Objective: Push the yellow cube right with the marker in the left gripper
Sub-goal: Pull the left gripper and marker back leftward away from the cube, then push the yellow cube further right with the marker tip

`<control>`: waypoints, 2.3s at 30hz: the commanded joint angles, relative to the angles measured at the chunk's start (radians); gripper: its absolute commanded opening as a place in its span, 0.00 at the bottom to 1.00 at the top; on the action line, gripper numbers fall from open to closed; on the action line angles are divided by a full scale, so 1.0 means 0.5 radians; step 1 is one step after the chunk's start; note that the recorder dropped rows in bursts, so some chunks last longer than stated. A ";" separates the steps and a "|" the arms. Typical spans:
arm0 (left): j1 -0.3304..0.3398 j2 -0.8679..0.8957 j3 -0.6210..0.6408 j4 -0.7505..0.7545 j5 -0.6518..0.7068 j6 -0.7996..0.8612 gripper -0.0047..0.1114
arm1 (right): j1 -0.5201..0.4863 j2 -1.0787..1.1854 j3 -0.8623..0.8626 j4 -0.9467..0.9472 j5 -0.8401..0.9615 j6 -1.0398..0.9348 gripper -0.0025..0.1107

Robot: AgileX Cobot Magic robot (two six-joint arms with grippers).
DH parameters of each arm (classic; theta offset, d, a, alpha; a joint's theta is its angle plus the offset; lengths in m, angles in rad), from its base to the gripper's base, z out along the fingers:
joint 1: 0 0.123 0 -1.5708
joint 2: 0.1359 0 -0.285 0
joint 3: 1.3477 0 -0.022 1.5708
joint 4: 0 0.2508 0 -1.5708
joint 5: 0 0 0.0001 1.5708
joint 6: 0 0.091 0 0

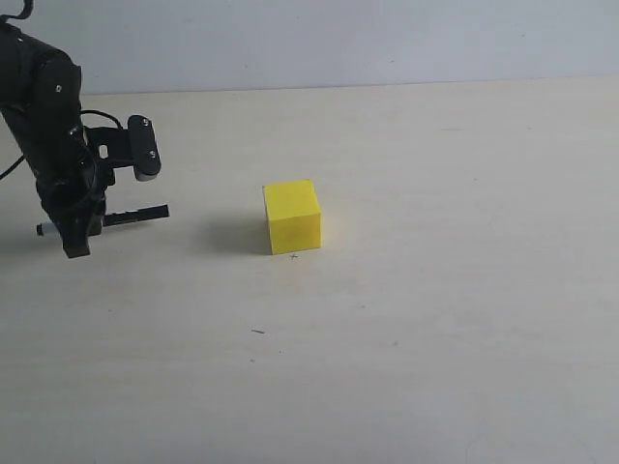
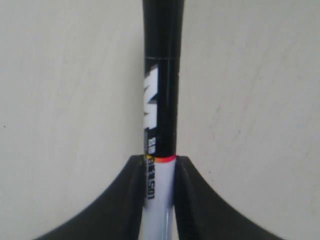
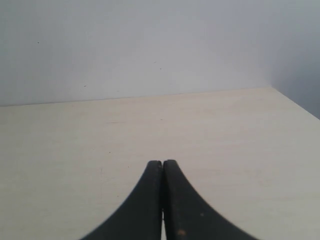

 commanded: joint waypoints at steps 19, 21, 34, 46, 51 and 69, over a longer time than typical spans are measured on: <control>-0.664 0.075 -0.172 -0.012 -0.248 -0.001 0.04 | -0.008 -0.003 0.009 0.000 -0.007 0.000 0.02; -0.665 0.065 -0.178 0.018 -0.204 -0.006 0.04 | -0.008 -0.003 0.009 0.000 -0.007 0.000 0.02; -0.484 0.106 -0.188 0.037 -0.219 -0.045 0.04 | -0.008 -0.003 0.009 0.000 -0.007 0.000 0.02; -0.840 0.244 -0.355 -0.084 -0.231 0.006 0.04 | -0.008 -0.003 0.009 0.000 -0.007 0.000 0.02; -0.787 0.193 -0.355 -0.089 -0.065 -0.011 0.04 | -0.008 -0.003 0.009 0.000 -0.007 0.000 0.02; -0.934 0.297 -0.504 -0.021 -0.124 -0.222 0.04 | -0.008 -0.003 0.009 0.000 -0.007 0.000 0.02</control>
